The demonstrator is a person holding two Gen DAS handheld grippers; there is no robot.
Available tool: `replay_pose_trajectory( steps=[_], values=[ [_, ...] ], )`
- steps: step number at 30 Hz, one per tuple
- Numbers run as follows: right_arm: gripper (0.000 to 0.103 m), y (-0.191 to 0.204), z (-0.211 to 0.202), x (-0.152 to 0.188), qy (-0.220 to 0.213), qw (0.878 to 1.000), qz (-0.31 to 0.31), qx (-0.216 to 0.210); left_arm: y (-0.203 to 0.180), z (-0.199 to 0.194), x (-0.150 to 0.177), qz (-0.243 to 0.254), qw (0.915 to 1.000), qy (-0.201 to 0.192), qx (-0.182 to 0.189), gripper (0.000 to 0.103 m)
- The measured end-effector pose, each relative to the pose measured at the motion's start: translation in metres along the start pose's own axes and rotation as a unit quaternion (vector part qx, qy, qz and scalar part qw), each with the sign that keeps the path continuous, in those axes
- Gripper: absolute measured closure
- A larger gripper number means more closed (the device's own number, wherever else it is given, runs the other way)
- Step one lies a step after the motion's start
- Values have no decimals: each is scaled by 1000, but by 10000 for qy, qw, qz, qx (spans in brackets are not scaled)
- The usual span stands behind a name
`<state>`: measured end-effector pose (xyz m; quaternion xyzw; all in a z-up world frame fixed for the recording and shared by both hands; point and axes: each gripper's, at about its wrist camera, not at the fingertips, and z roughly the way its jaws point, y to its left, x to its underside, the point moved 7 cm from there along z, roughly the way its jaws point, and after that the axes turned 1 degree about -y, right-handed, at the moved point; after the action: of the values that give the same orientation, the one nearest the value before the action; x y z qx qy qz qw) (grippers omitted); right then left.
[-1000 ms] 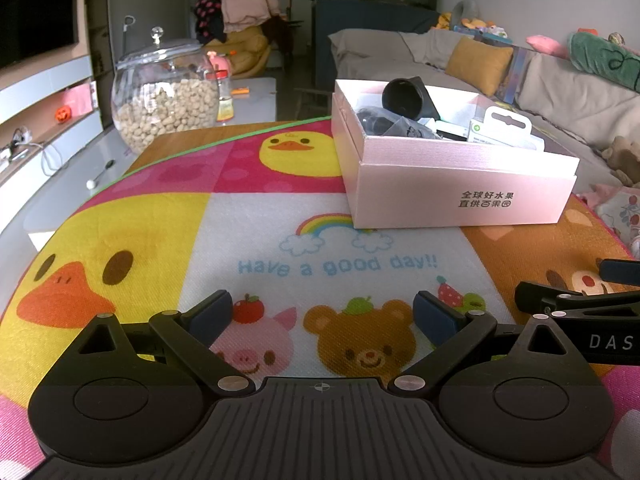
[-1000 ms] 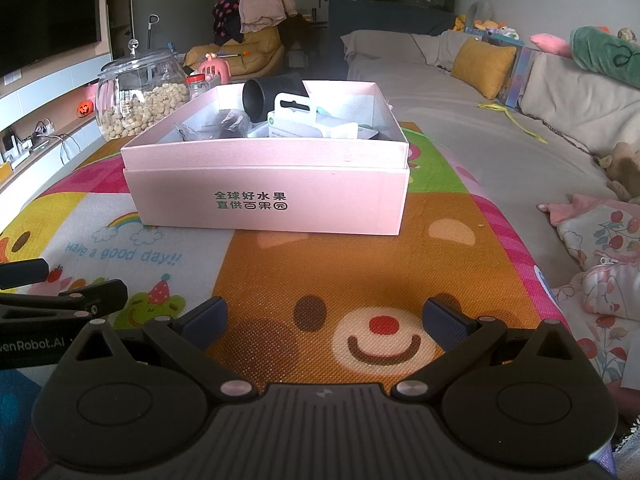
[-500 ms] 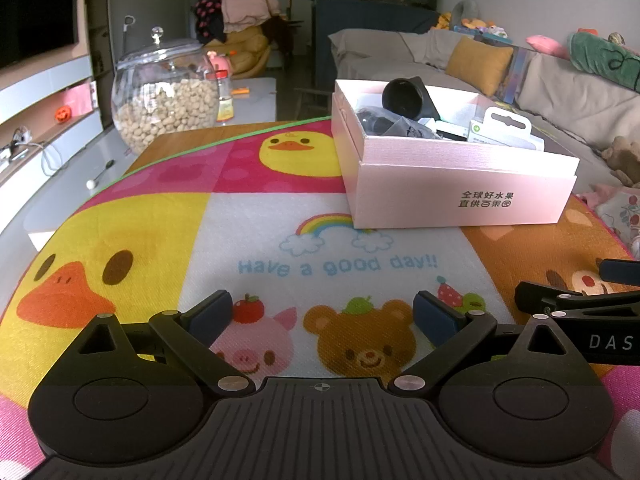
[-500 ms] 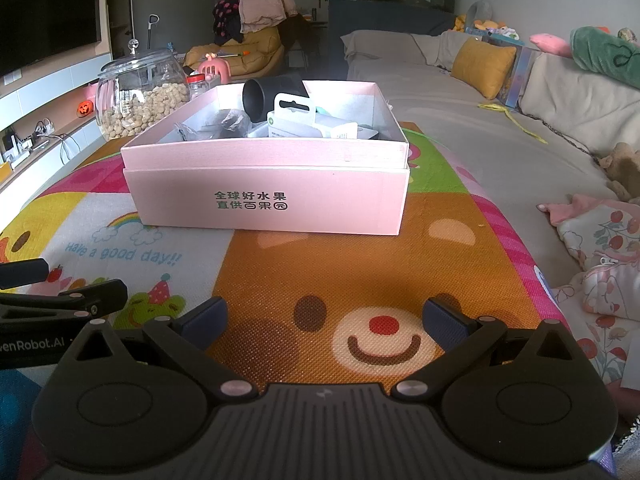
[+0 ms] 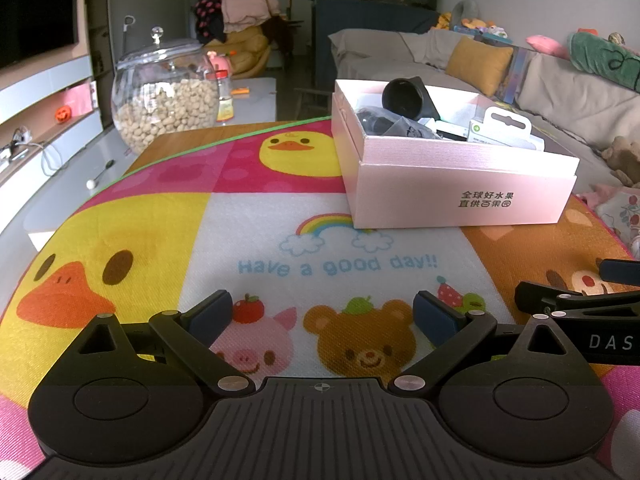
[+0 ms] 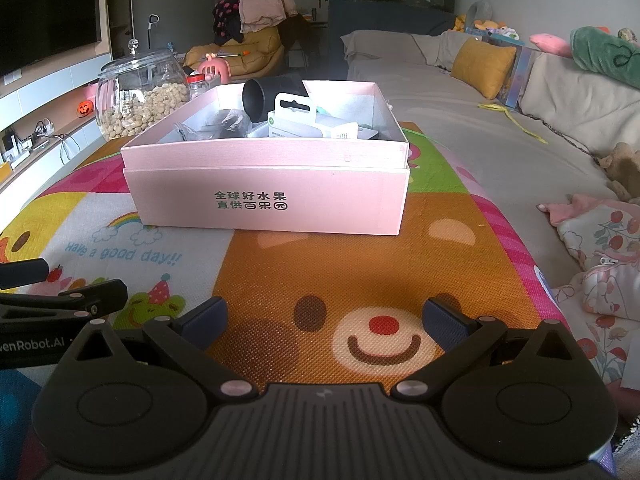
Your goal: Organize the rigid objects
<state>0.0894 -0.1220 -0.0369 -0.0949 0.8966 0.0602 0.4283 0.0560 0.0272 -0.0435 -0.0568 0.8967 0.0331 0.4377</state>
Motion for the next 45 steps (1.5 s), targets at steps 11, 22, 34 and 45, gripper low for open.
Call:
replay_pose_trajectory(
  steps=[11,22,34,45],
  values=[
    [0,0,0,0,0,10000,0,0,0,0,0,-1,10000,0,1,3],
    [0,0,0,0,0,10000,-1,0,1,0,0,0,10000,1,0,3],
    [0,0,0,0,0,10000,-1,1,-1,0,0,2,10000,-2,2,2],
    [0,1,0,0,-1,10000,0,-1,-1,1,-1,-2,10000,24,17,3]
  ],
)
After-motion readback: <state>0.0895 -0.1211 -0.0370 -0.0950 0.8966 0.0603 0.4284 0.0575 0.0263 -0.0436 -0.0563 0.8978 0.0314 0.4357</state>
